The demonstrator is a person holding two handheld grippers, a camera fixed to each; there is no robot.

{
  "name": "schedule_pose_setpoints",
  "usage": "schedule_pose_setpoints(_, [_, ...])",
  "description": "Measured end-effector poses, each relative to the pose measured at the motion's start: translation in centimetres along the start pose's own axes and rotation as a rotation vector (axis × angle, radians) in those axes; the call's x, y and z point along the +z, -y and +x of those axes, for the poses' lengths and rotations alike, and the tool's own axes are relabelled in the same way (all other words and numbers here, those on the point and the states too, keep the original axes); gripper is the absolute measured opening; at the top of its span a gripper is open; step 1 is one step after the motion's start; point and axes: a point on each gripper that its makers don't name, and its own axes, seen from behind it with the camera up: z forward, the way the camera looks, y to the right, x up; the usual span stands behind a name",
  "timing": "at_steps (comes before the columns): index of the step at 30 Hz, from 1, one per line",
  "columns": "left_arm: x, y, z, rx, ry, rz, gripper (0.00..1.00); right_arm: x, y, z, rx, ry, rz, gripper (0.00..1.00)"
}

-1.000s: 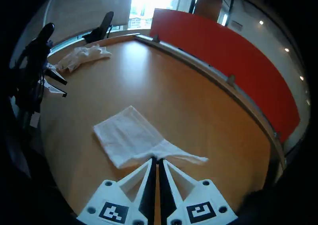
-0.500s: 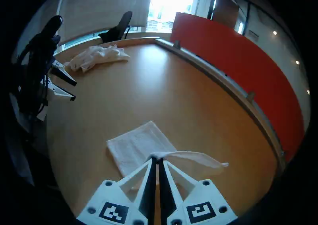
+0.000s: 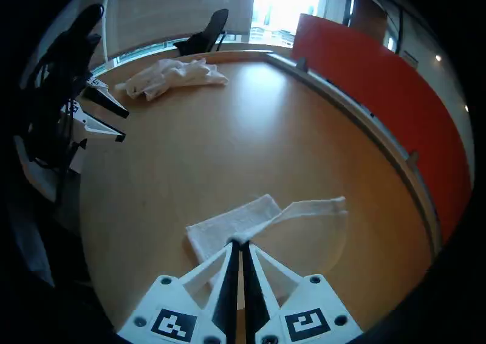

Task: Fold towel

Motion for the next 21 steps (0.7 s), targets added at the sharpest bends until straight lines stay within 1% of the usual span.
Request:
schedule_pose_setpoints(4, [-0.17, 0.36, -0.22, -0.007, 0.0, 0.005, 0.94, 0.6, 0.14, -0.04, 0.007, 0.008, 0.009, 0.05])
schedule_pose_setpoints(9, [-0.25, 0.65, -0.42, -0.013, 0.001, 0.009, 0.93, 0.92, 0.18, -0.2, 0.014, 0.017, 0.013, 0.05])
schedule_pose_setpoints(21, [-0.17, 0.55, -0.37, -0.012, 0.004, 0.008, 0.94, 1.12, 0.62, -0.77, 0.023, 0.023, 0.021, 0.05])
